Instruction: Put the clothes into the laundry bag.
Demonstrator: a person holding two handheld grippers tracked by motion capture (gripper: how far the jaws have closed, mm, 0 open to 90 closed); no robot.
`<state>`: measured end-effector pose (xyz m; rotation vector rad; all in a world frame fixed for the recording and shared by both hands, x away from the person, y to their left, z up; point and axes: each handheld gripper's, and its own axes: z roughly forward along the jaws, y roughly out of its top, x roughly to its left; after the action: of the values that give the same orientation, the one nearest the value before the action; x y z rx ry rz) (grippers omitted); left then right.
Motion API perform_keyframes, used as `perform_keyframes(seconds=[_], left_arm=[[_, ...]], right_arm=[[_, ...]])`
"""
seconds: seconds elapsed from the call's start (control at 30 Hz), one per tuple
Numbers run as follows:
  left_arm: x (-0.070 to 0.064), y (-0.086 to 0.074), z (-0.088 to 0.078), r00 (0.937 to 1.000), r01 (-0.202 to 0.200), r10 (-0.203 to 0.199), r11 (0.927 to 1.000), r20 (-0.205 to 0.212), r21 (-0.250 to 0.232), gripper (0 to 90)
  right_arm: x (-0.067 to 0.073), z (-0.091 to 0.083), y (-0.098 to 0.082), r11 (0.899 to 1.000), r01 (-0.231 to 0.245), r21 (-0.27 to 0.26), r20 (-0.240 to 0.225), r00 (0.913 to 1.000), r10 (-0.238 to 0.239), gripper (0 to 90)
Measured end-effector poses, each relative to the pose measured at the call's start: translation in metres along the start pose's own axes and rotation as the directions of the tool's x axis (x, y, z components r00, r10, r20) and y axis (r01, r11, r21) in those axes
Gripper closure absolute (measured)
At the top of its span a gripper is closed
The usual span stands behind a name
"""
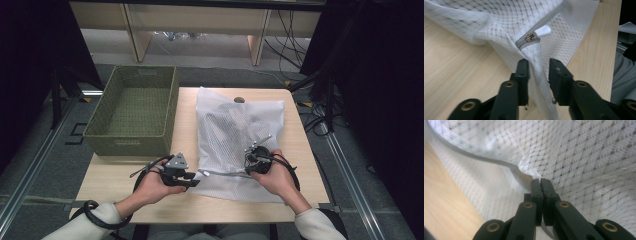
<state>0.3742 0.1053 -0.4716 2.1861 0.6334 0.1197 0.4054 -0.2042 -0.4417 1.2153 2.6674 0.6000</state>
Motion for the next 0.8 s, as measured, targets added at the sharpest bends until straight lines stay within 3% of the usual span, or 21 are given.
perform_keyframes(seconds=[0.1,0.2,0.23,0.27,0.3,0.33,0.4,0.5,0.57,0.63,0.67,0.77,0.8], left_arm=[[0.004,-0.004,-0.006,0.9999,0.013,-0.013,0.9997,-0.01,-0.019,59.6],[0.006,-0.008,-0.011,0.9999,-0.007,0.006,0.9997,-0.013,-0.024,55.5],[0.005,-0.009,-0.011,0.9998,0.016,-0.017,0.9995,-0.011,-0.026,54.4],[0.006,-0.01,-0.013,0.9998,0.01,-0.011,0.9996,-0.016,-0.027,54.1],[0.006,-0.01,-0.013,0.9998,0.014,-0.014,0.9996,-0.016,-0.026,53.7],[0.007,-0.011,-0.013,0.9996,0.02,-0.021,0.9995,-0.02,-0.023,53.2],[0.007,-0.011,-0.013,0.9997,0.012,-0.013,0.9996,-0.023,-0.027,51.0],[0.008,-0.011,-0.013,0.9998,0.003,-0.004,0.9992,-0.019,-0.04,49.1],[0.007,-0.012,-0.016,0.9994,0.014,-0.015,0.9992,-0.032,-0.037,46.6],[0.009,-0.013,-0.017,0.9994,-0.008,0.007,0.9992,-0.034,-0.039,44.7],[0.009,-0.015,-0.018,0.9989,0.002,-0.004,0.9994,-0.046,-0.035,43.6],[0.01,-0.015,-0.019,0.9988,-0.006,0.005,0.9994,-0.048,-0.034,42.4],[0.009,-0.014,-0.018,0.9988,-0.012,0.01,0.9991,-0.049,-0.041,42.1]], right_arm=[[-0.004,0.002,-0.003,1.0,-0.019,0.012,0.04,0.999,0.019,90.0],[-0.007,0.008,-0.003,1.0,-0.024,0.018,0.018,0.9995,0.024,88.8],[-0.005,0.007,-0.003,0.999,-0.038,0.016,0.011,0.9992,0.038,87.4],[-0.005,0.007,-0.003,1.0,-0.024,-0.004,0.01,0.9997,0.024,85.5],[-0.001,0.003,-0.002,0.999,-0.046,-0.013,-0.001,0.9989,0.046,83.7],[-0.002,0.002,-0.001,0.999,-0.021,-0.039,-0.004,0.9998,0.021,82.0],[0.002,-0.005,0.0,0.994,-0.048,-0.097,-0.008,0.9988,0.048,78.2],[0.008,-0.011,0.001,0.985,-0.039,-0.168,-0.023,0.9991,0.035,74.2],[0.013,-0.014,0.003,0.982,-0.055,-0.183,-0.041,0.998,0.048,73.4],[0.015,-0.014,0.005,0.974,-0.046,-0.221,-0.052,0.998,0.035,72.5],[0.02,-0.015,0.005,0.97,-0.074,-0.23,-0.055,0.9965,0.063,72.4],[0.024,-0.015,0.009,0.96,-0.069,-0.271,-0.079,0.9956,0.049,71.4],[0.026,-0.015,0.009,0.962,-0.074,-0.263,-0.09,0.9946,0.052,71.6]])
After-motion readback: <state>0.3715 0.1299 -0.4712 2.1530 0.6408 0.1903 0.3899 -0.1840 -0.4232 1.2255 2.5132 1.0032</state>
